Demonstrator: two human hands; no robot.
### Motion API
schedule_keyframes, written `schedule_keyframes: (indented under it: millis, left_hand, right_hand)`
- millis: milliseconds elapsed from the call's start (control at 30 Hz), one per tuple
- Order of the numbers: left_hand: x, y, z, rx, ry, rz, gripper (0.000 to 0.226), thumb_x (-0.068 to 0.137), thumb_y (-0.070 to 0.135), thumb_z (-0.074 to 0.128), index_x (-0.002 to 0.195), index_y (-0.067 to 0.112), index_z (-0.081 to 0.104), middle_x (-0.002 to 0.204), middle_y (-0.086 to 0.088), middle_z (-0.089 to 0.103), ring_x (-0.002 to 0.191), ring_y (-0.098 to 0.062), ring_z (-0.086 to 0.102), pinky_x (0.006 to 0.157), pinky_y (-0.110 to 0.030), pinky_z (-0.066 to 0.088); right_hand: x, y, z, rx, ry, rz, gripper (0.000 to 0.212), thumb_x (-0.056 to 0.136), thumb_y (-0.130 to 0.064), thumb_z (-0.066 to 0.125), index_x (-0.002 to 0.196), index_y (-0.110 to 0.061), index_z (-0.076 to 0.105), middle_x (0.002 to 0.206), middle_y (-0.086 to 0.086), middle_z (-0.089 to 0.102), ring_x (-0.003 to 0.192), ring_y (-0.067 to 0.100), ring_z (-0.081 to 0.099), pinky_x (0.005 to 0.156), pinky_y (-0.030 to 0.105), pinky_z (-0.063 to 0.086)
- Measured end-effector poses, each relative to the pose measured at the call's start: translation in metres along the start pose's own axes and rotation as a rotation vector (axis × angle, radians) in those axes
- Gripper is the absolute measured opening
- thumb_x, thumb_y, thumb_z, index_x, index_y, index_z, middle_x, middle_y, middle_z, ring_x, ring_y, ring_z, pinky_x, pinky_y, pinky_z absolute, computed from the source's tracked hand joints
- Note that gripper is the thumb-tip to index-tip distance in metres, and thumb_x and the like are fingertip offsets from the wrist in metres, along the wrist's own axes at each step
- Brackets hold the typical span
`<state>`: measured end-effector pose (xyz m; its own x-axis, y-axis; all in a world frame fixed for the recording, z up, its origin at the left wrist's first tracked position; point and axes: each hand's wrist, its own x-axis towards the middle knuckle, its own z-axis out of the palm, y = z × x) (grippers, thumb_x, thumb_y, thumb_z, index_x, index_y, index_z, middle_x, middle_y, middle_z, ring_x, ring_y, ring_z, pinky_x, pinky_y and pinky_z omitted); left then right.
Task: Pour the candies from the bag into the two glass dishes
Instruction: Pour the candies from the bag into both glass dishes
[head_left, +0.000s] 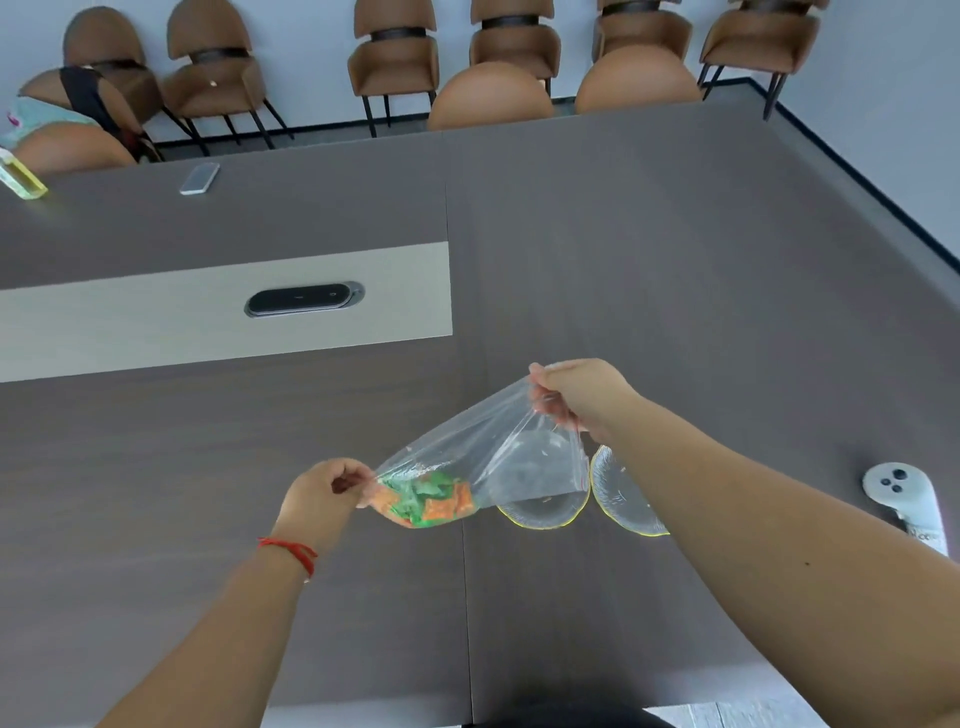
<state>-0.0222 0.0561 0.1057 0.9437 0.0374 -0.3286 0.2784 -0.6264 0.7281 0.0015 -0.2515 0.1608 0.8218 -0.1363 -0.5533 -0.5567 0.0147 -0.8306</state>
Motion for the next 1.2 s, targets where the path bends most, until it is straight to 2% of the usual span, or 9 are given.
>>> schedule_keyframes:
  millis: [133,233,300,400,467,700,767,900,1200]
  left_hand:
    - [0.001,0.005,-0.006,0.201,-0.293,-0.02,0.018,0.08,-0.002,0.065,0.083,0.016,0.069,0.074,0.003,0.067,0.069,-0.011,0.059,0.057,-0.007,0.044]
    - [0.006,0.011,-0.005,0.177,-0.171,-0.014,0.027,0.08,-0.006,0.063,0.072,0.02,0.067,0.068,0.002,0.065,0.066,-0.014,0.06,0.054,-0.003,0.044]
    - [0.009,0.015,-0.004,0.153,-0.056,-0.006,0.029,0.083,-0.003,0.059,0.07,0.023,0.063,0.066,0.0,0.063,0.063,-0.018,0.06,0.053,-0.009,0.046]
    - [0.013,0.02,0.0,0.215,0.021,0.026,0.022,0.089,0.004,0.052,0.076,0.02,0.061,0.073,-0.003,0.061,0.066,-0.021,0.055,0.061,-0.025,0.043]
    - [0.016,0.025,0.003,0.27,0.024,0.035,0.018,0.091,0.009,0.047,0.08,0.014,0.06,0.077,-0.006,0.06,0.066,-0.021,0.053,0.062,-0.027,0.042]
    - [0.01,0.046,0.011,0.15,0.17,0.106,0.015,0.093,0.016,0.048,0.086,0.014,0.062,0.087,-0.001,0.061,0.07,-0.011,0.053,0.059,-0.024,0.042]
    - [0.01,0.052,0.012,0.112,0.21,0.144,0.015,0.09,0.016,0.052,0.087,0.016,0.066,0.09,0.0,0.065,0.079,-0.016,0.059,0.067,-0.027,0.045]
    - [0.011,0.071,0.007,0.061,0.296,0.212,0.016,0.089,0.013,0.055,0.097,0.013,0.068,0.095,0.0,0.065,0.087,-0.017,0.059,0.078,-0.027,0.042]
    - [0.014,0.084,0.021,0.108,0.244,0.252,0.011,0.086,0.012,0.057,0.088,0.013,0.068,0.082,-0.001,0.067,0.079,-0.019,0.059,0.071,-0.028,0.044]
  right_hand:
    - [0.008,0.021,-0.012,0.15,0.02,0.081,0.014,0.092,-0.02,0.063,0.08,-0.013,0.06,0.057,-0.001,0.059,0.039,0.005,0.055,0.043,0.017,0.042]
    - [0.014,0.036,-0.018,0.26,0.042,0.126,0.016,0.091,-0.019,0.064,0.076,-0.013,0.061,0.047,-0.007,0.06,0.039,0.004,0.055,0.052,0.019,0.043]
    - [0.016,0.043,-0.021,0.275,0.045,0.156,0.018,0.092,-0.02,0.064,0.075,-0.014,0.061,0.045,-0.007,0.061,0.039,0.003,0.056,0.048,0.016,0.043]
    - [0.016,0.05,-0.026,0.288,0.028,0.232,0.016,0.092,-0.02,0.064,0.077,-0.014,0.062,0.054,-0.006,0.062,0.043,0.004,0.058,0.04,0.015,0.043]
    - [0.015,0.055,-0.029,0.304,0.024,0.278,0.012,0.091,-0.018,0.064,0.08,-0.014,0.063,0.065,-0.003,0.062,0.051,0.006,0.058,0.04,0.015,0.043]
    - [0.023,0.071,-0.034,0.227,0.088,0.331,0.004,0.082,-0.019,0.068,0.079,-0.022,0.067,0.073,-0.006,0.063,0.068,0.008,0.059,0.073,0.028,0.04]
    - [0.024,0.072,-0.035,0.234,0.143,0.291,0.006,0.082,-0.015,0.064,0.079,-0.021,0.067,0.072,-0.004,0.063,0.069,0.011,0.057,0.068,0.028,0.039]
    - [0.026,0.074,-0.037,0.364,0.181,0.206,0.022,0.087,-0.015,0.065,0.107,-0.023,0.059,0.079,-0.006,0.068,0.069,0.006,0.063,0.064,0.027,0.037]
    - [0.023,0.089,-0.04,0.245,0.133,0.179,0.032,0.088,-0.013,0.064,0.119,-0.013,0.058,0.08,0.001,0.064,0.072,0.013,0.055,0.058,0.025,0.032]
